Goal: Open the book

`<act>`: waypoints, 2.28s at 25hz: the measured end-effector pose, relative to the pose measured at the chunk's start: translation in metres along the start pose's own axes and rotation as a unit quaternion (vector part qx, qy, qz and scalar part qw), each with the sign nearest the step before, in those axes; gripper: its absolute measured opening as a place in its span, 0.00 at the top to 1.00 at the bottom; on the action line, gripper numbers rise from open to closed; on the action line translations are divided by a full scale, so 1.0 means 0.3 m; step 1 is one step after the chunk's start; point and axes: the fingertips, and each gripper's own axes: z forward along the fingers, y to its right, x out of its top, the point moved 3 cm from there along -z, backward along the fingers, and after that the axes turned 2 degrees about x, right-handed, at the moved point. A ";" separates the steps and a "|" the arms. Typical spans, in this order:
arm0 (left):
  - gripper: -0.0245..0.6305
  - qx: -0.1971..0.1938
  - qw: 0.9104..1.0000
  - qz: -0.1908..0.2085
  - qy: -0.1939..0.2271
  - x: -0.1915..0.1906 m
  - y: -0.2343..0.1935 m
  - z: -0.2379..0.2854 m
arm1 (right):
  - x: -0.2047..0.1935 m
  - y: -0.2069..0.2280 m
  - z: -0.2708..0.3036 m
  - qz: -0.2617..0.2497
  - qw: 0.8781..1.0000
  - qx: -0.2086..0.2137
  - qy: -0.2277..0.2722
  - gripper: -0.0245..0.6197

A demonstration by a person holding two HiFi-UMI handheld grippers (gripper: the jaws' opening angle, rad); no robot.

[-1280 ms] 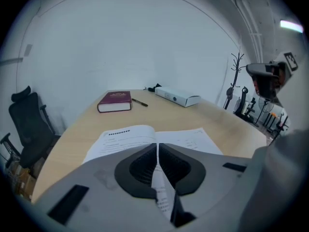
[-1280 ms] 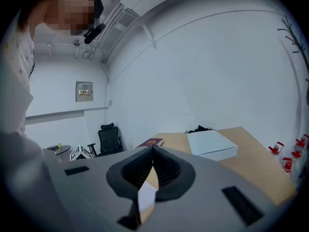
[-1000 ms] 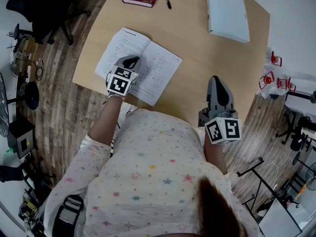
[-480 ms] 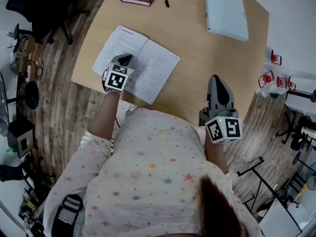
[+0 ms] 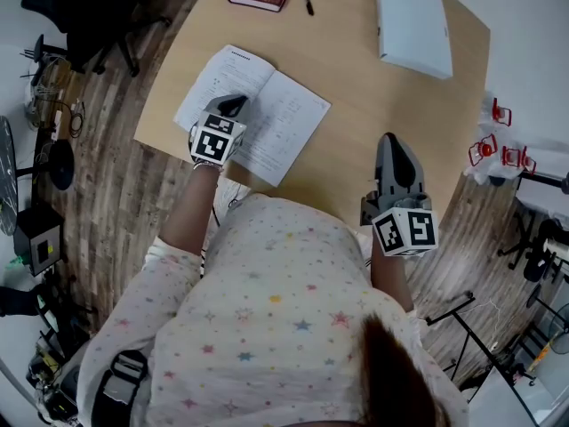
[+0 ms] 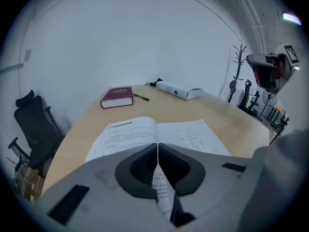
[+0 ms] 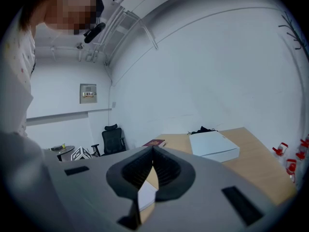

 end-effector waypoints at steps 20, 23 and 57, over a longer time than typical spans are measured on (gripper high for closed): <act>0.93 0.029 0.989 0.013 0.147 0.325 0.044 -0.284 | 0.033 -0.002 0.015 -0.005 0.999 0.029 0.030 0.96; 0.94 0.032 0.985 0.009 0.167 0.360 0.054 -0.323 | 0.042 0.001 0.013 -0.004 0.999 0.029 0.034 0.96; 0.94 0.014 0.939 0.013 0.342 0.594 0.221 -0.616 | 0.282 -0.016 -0.030 -0.032 0.993 0.022 0.112 0.96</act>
